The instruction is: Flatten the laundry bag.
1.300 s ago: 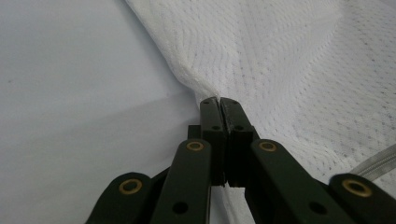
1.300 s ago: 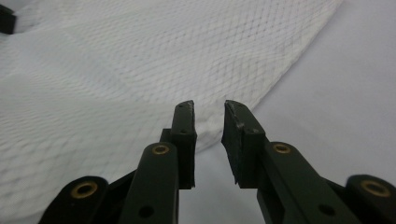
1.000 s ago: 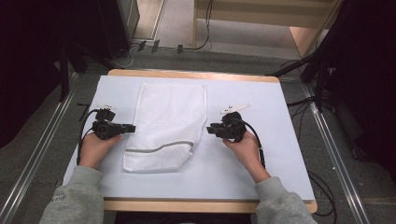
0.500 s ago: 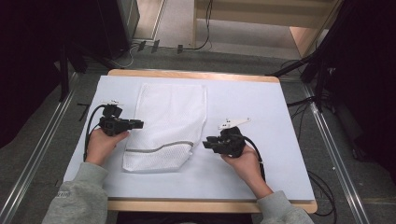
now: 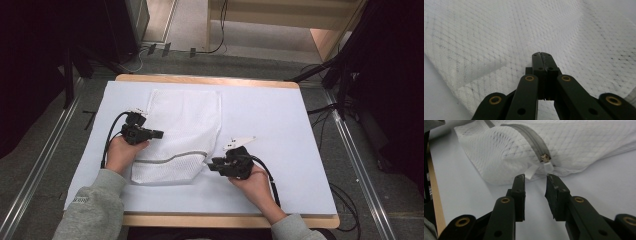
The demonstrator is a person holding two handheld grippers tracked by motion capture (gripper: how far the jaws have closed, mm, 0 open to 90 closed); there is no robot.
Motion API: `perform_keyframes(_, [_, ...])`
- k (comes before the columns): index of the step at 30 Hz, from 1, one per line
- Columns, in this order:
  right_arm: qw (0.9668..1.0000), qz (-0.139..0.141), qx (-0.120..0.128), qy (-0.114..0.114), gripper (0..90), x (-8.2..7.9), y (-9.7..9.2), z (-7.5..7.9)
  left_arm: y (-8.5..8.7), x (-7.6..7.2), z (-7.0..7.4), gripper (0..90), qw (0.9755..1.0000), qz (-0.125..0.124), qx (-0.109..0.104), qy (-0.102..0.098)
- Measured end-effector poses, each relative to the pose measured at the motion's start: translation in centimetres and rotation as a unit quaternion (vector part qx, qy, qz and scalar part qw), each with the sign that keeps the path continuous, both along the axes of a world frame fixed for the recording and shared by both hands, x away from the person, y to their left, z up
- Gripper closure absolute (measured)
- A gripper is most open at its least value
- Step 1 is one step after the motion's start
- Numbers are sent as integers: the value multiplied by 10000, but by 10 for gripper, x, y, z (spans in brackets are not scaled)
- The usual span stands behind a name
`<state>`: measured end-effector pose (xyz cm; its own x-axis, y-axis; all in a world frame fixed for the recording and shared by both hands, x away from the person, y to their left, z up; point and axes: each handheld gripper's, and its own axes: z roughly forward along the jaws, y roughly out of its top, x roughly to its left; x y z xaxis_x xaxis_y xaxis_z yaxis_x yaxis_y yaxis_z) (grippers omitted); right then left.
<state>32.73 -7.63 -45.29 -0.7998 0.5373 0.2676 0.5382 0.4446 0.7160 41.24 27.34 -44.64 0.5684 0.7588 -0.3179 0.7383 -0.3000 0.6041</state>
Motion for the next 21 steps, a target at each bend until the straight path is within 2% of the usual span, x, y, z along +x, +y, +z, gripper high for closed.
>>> perform_keyframes(5, [10000,56,-33,-21,667,-2,11,-4,3,3,-6,900,10000,8,53,83])
perform_keyframes(9, [10000,44,-39,-21,667,1,19,-7,4,4,-10,900,9999,29,100,115])
perform_keyframes(10, [9999,62,-77,-54,672,2,20,-8,5,4,-11,900,9999,28,57,106])
perform_keyframes(14, [9999,73,-113,-53,833,5,25,-11,5,3,-11,900,9999,-10,91,48])
perform_keyframes(16, [9999,74,-136,-15,885,5,25,-10,5,3,-11,900,9999,-31,98,29])
perform_keyframes(21, [9997,103,-195,40,900,3,17,-4,7,2,-11,900,9999,5,134,1])
